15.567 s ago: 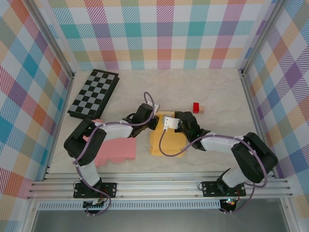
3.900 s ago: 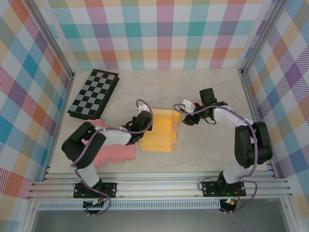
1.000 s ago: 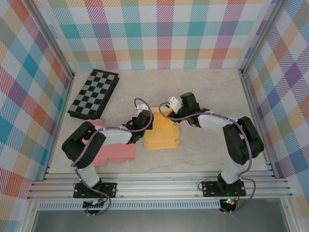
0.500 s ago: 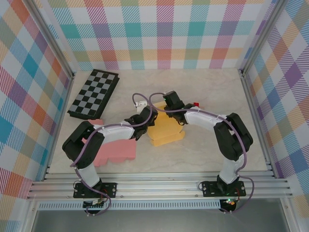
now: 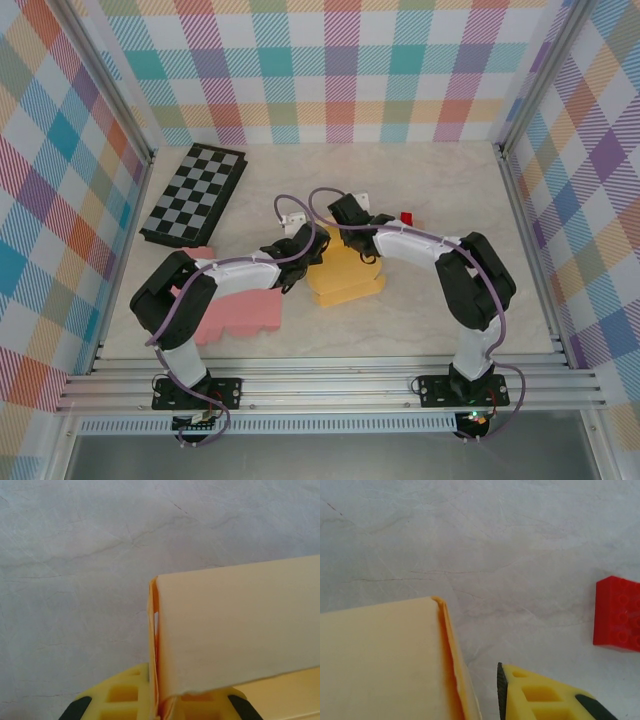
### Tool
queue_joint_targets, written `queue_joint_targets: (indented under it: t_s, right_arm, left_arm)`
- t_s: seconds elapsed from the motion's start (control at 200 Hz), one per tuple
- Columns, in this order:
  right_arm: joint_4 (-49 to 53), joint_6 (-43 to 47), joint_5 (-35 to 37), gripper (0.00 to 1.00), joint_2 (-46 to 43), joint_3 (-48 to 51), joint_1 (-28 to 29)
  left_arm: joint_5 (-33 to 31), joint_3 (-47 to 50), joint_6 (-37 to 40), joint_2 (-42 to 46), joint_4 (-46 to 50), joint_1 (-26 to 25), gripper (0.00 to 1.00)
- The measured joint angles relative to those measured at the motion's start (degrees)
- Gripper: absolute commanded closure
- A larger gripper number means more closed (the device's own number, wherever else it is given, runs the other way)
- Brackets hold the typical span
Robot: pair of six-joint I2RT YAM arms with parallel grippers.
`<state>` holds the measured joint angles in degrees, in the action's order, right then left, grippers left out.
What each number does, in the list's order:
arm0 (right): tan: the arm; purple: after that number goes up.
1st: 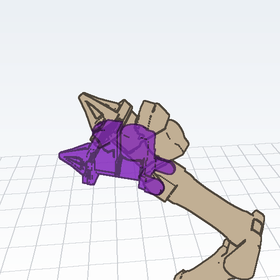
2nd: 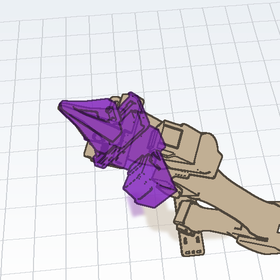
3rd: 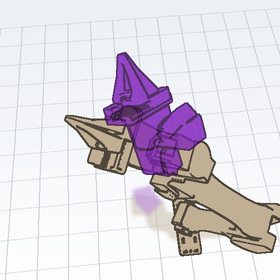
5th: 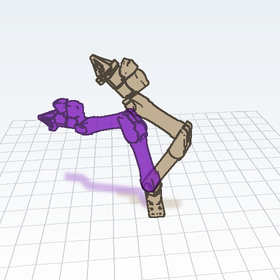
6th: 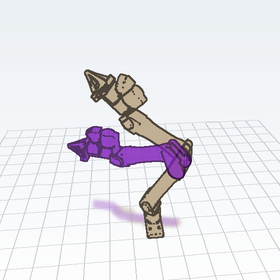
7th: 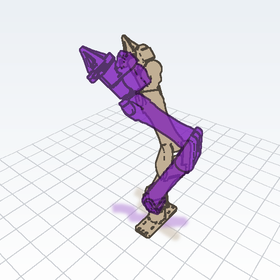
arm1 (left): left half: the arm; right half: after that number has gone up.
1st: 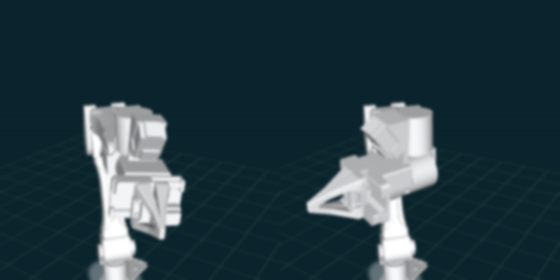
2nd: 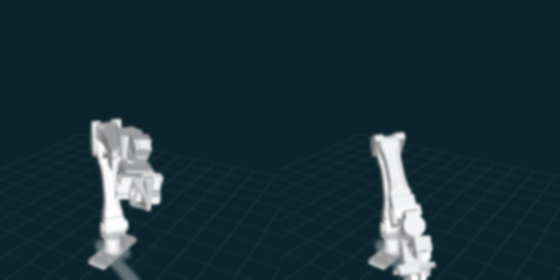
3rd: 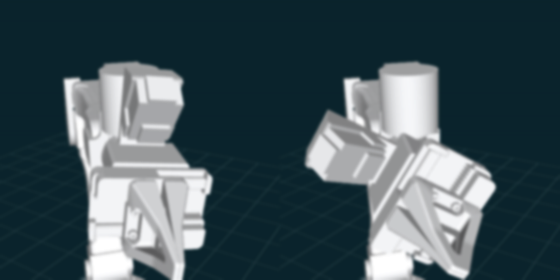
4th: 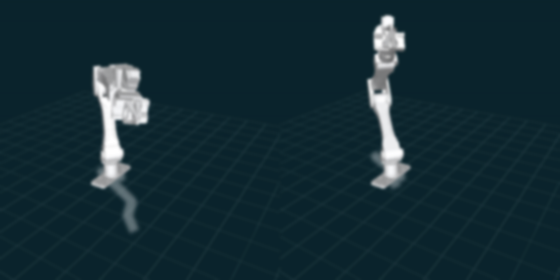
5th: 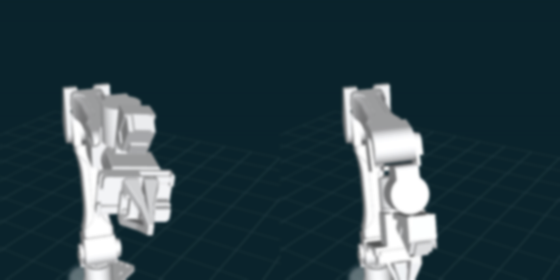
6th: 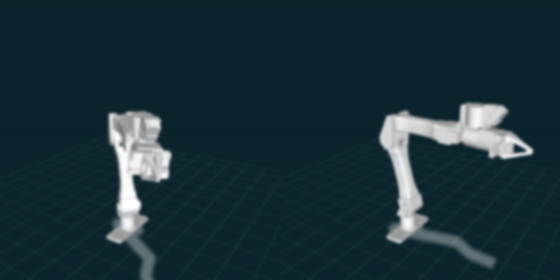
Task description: Fold the paper box
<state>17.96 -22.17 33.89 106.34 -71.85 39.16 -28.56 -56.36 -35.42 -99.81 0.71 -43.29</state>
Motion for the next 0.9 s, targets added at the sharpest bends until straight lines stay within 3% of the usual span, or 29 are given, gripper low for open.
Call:
queue_joint_targets:
  t_s: [0.255,0.6,0.745,0.9]
  right_arm:
    - [-1.95,-3.06,-6.95,0.65,-1.68,2.8,-1.42]
    - [-10.05,2.82,-13.84,0.65,-5.57,11.65,-3.19]
    - [-11.85,4.98,-14.14,0.67,-5.57,12.17,-3.23]
    - [-12.87,6.69,-12.13,0.75,-5.57,12.17,-3.21]
  left_arm:
    - [-0.31,-0.24,-1.86,0.0,2.32,0.04,1.0]
    - [0.0,-0.72,-3.32,-0.2,3.37,0.07,1.0]
    - [0.22,-0.81,-4.24,-0.2,3.69,0.09,1.0]
    - [0.98,-0.83,-4.76,-0.2,3.61,0.09,1.0]
